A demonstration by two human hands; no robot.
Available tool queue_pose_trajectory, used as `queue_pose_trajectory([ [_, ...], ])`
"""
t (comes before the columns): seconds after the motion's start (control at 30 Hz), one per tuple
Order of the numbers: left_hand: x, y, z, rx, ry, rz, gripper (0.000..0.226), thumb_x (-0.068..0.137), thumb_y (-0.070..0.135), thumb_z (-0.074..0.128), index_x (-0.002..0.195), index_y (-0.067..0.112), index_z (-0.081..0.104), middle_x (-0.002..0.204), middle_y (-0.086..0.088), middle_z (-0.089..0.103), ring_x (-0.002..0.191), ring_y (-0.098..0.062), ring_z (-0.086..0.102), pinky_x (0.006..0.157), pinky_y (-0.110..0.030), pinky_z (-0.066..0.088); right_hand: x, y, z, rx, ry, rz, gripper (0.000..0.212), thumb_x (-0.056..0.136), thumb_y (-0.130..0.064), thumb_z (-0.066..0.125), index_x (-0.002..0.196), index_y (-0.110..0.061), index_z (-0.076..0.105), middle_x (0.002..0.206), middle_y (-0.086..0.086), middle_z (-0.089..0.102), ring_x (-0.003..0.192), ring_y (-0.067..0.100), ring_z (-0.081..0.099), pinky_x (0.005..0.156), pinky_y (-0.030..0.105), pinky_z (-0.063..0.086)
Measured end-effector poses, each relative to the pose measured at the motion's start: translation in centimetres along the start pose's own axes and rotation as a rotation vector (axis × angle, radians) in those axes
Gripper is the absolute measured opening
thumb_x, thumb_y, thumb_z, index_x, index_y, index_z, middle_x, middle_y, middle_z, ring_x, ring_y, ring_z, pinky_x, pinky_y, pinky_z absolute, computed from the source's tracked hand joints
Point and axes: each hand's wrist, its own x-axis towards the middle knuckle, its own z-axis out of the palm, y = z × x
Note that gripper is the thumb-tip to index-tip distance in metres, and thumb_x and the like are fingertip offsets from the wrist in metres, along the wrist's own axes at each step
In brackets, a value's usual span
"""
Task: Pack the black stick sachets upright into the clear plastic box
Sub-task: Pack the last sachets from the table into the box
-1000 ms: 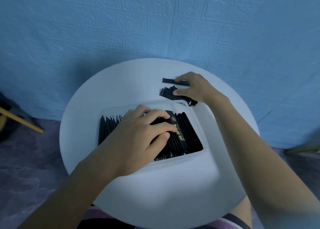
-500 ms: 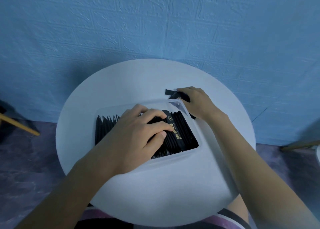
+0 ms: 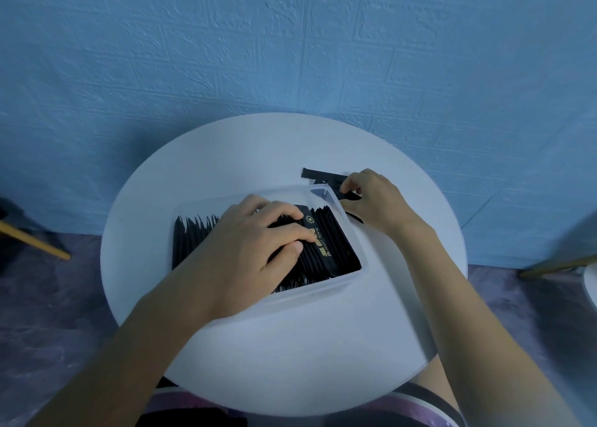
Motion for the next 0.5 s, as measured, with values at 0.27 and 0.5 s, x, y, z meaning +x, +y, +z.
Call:
queue_pose_trajectory([
  [0.27, 0.0, -0.1, 0.0, -0.003, -0.005, -0.001, 0.041, 0.100, 0.044, 0.031, 0.119, 0.044, 0.067, 0.130, 0.025, 0.053, 0.116, -0.006, 0.042, 0.099, -0.030, 0.035, -0.6, -1.3, -2.0, 0.416, 0.029, 0.104, 0.020, 0.088, -0.027, 0.072, 0.079, -0.015, 0.059, 0.065, -0.006, 0.057, 0.058, 0.013, 0.049, 0.060, 0.029, 0.041],
  [0.5, 0.0, -0.1, 0.1, 0.003, 0.008, 0.002, 0.039, 0.101, 0.042, 0.033, 0.119, 0.043, 0.067, 0.130, 0.023, 0.054, 0.114, -0.009, 0.043, 0.098, -0.035, 0.039, -4.8, -5.7, -5.9, 0.718, 0.067, 0.052, 0.013, 0.094, -0.015, 0.068, 0.103, -0.008, 0.062, 0.078, 0.008, 0.062, 0.060, 0.016, 0.057, 0.053, 0.022, 0.047],
])
